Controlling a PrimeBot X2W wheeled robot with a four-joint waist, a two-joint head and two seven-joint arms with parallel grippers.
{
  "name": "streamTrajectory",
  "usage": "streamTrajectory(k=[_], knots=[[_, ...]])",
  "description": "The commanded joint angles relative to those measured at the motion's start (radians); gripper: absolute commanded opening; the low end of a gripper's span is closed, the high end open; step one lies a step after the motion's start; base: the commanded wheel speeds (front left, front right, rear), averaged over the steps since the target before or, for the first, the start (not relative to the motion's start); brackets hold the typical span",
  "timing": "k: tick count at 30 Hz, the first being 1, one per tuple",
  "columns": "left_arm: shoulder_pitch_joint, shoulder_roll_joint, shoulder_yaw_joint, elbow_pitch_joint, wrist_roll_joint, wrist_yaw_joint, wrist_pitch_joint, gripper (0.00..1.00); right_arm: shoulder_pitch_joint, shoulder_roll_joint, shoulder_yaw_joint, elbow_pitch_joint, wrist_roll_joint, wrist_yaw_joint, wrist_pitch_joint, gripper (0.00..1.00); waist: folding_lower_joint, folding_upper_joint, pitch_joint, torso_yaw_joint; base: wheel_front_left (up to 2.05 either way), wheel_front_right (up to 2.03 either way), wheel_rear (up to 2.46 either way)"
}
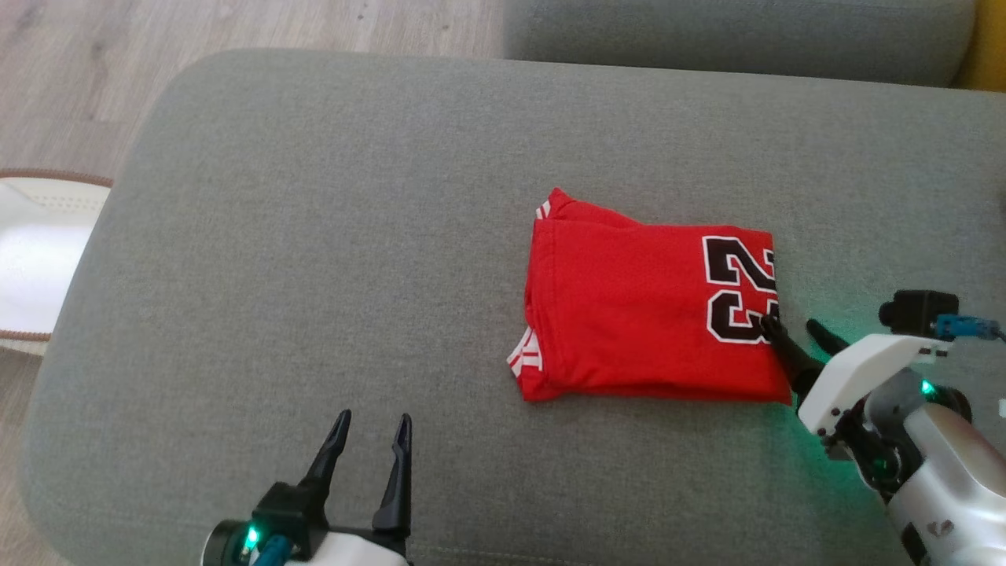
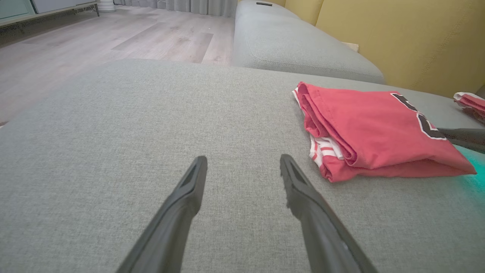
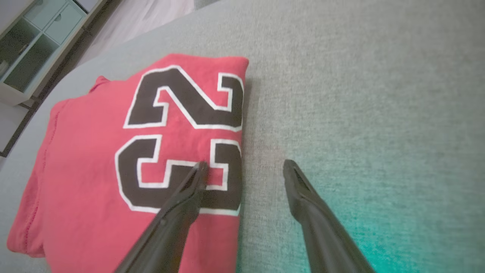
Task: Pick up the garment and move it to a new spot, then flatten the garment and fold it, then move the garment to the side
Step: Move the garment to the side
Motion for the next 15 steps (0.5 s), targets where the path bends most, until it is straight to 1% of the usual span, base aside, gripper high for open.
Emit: streamTrajectory(k=[1,2,3,5,6,7,8,9,15], knots=[[-0.049,-0.008,0.021,-0.024,-0.006,0.007,-0.012,1.0,-0.036,-0.021,0.022,-0.012,0.022,0.007,0.006,1.0,-0.0001,0.0,0.004,0.005,0.0,0.0,0.0],[-0.051,-0.008,0.02,-0.024,-0.006,0.008,-0.012,1.0,-0.039,-0.021,0.032,-0.003,0.032,0.007,0.01,0.98,-0.0001,0.0,0.005,0.007,0.0,0.0,0.0],[-0.052,-0.008,0.019,-0.024,-0.006,0.008,-0.012,1.0,-0.042,-0.02,0.041,0.005,0.043,0.007,0.012,0.84,-0.0001,0.0,0.006,0.008,0.0,0.0,0.0],[-0.053,-0.008,0.018,-0.023,-0.006,0.009,-0.012,1.0,-0.047,-0.014,0.059,0.022,0.06,0.007,0.013,0.79,-0.0001,0.0,0.006,0.009,0.0,0.0,0.0],[-0.053,-0.008,0.017,-0.023,-0.006,0.01,-0.012,1.0,-0.049,-0.012,0.071,0.03,0.068,0.007,0.017,0.58,-0.0001,0.0,0.006,0.01,0.0,0.0,0.0],[-0.054,-0.008,0.017,-0.022,-0.006,0.011,-0.012,1.0,-0.052,-0.011,0.083,0.035,0.075,0.007,0.02,0.42,-0.0001,0.0,0.007,0.01,0.0,0.0,0.0],[-0.055,-0.008,0.016,-0.022,-0.005,0.012,-0.012,1.0,-0.056,-0.011,0.094,0.039,0.082,0.007,0.022,0.17,-0.0001,0.0,0.008,0.01,0.0,0.0,0.0],[-0.059,-0.008,0.015,-0.024,-0.005,0.014,-0.012,1.0,-0.068,-0.015,0.112,0.044,0.095,0.007,0.021,0.0,-0.0001,0.0,0.015,0.007,0.0,0.0,0.0],[-0.08,-0.008,0.008,-0.039,-0.01,0.017,-0.012,1.0,-0.158,-0.064,0.141,0.06,0.099,0.007,-0.006,0.0,-0.0001,0.0,0.058,-0.03,0.0,0.0,0.0]])
